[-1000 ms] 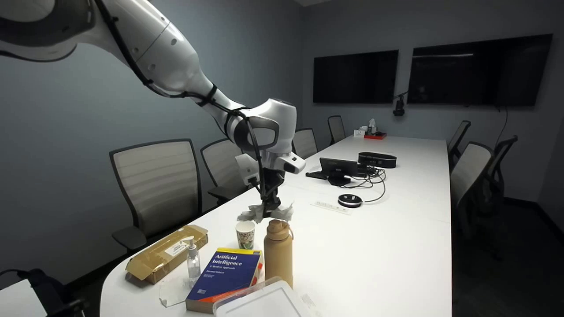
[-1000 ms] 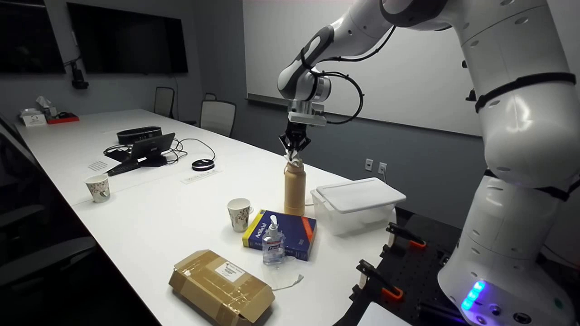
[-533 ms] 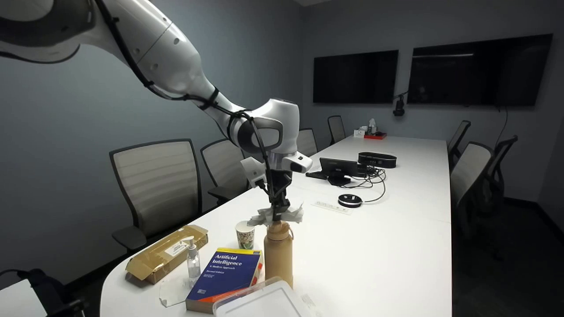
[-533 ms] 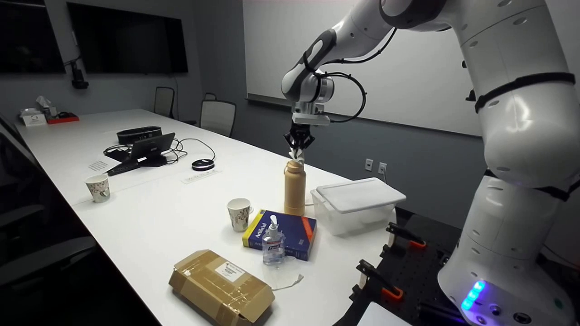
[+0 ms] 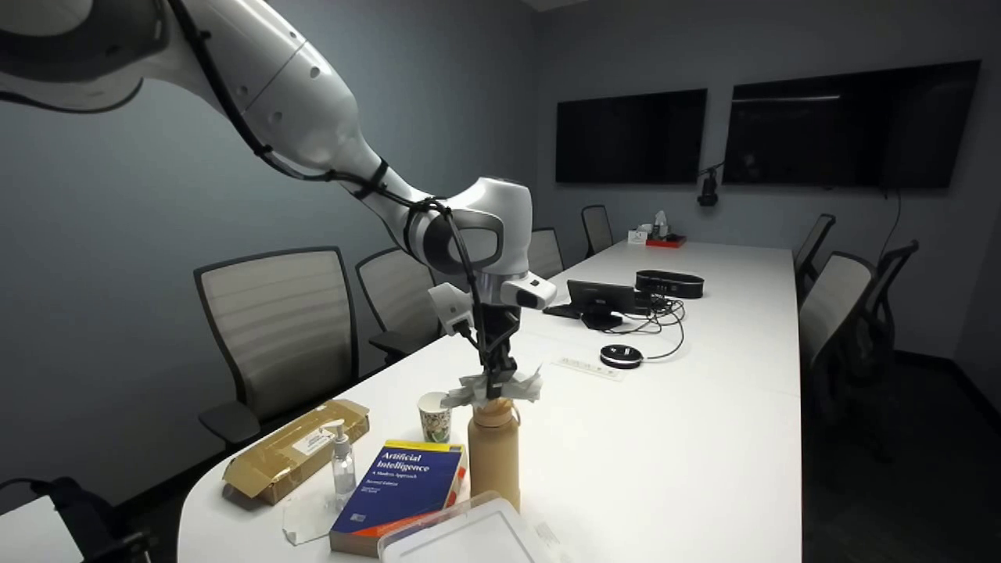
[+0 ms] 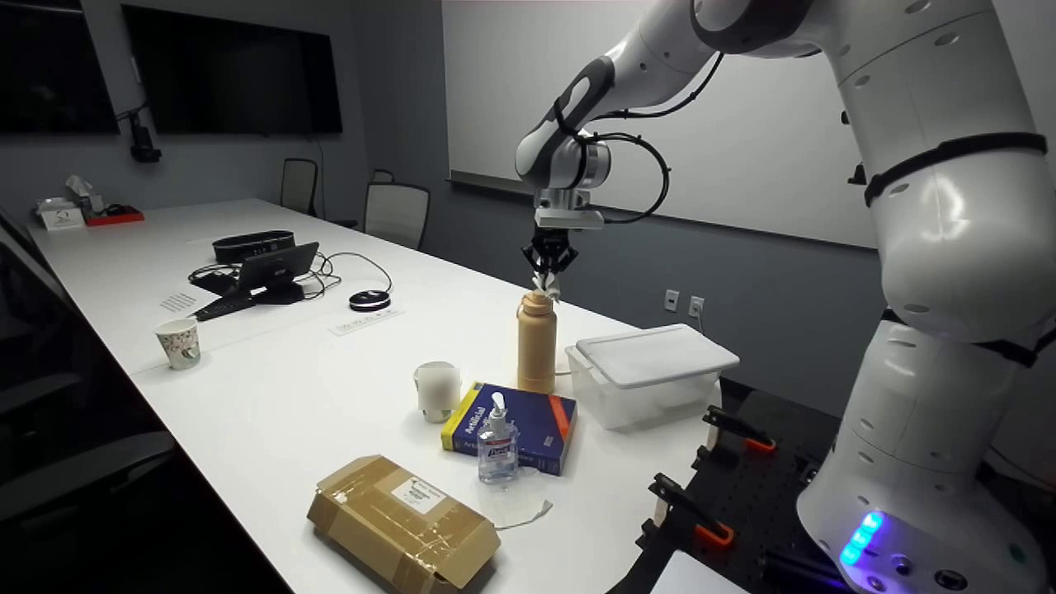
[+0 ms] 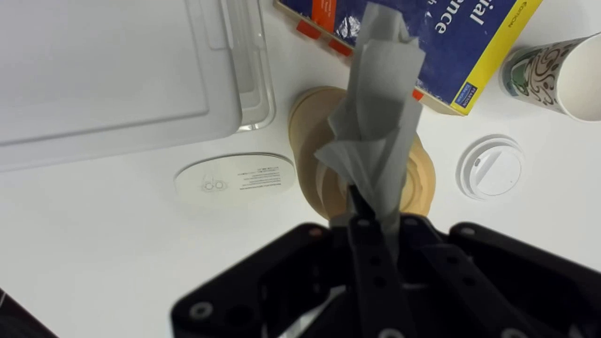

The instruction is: Use the paper towel to wipe the brown bottle

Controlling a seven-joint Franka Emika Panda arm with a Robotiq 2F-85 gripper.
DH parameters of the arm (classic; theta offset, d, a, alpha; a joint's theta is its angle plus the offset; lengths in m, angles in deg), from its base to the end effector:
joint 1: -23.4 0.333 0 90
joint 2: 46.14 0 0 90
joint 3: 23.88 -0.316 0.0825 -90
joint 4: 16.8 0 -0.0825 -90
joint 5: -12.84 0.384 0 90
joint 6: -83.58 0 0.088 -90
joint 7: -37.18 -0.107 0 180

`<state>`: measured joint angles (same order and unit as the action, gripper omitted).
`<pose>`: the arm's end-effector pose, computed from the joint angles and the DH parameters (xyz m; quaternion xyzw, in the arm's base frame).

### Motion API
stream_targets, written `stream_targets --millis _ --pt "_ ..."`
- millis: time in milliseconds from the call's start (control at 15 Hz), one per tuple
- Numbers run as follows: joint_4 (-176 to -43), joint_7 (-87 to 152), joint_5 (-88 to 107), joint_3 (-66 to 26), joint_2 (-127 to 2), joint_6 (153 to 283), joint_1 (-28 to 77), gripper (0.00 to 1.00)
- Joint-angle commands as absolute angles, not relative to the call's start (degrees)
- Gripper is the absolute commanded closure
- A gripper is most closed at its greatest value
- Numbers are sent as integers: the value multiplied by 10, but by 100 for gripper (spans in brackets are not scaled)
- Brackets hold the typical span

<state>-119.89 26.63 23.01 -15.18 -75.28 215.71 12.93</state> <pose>0.6214 -0.2042 0.2680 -0.9522 0.3041 -0.0057 0.0288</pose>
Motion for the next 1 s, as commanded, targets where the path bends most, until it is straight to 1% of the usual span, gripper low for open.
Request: stream_targets --millis 0,600,933 --pt "-1213 266 237 -162 -742 2146 131 99" --pt "-1209 283 253 -194 -737 2110 134 99" --pt "-1212 266 244 -191 -735 2117 146 99"
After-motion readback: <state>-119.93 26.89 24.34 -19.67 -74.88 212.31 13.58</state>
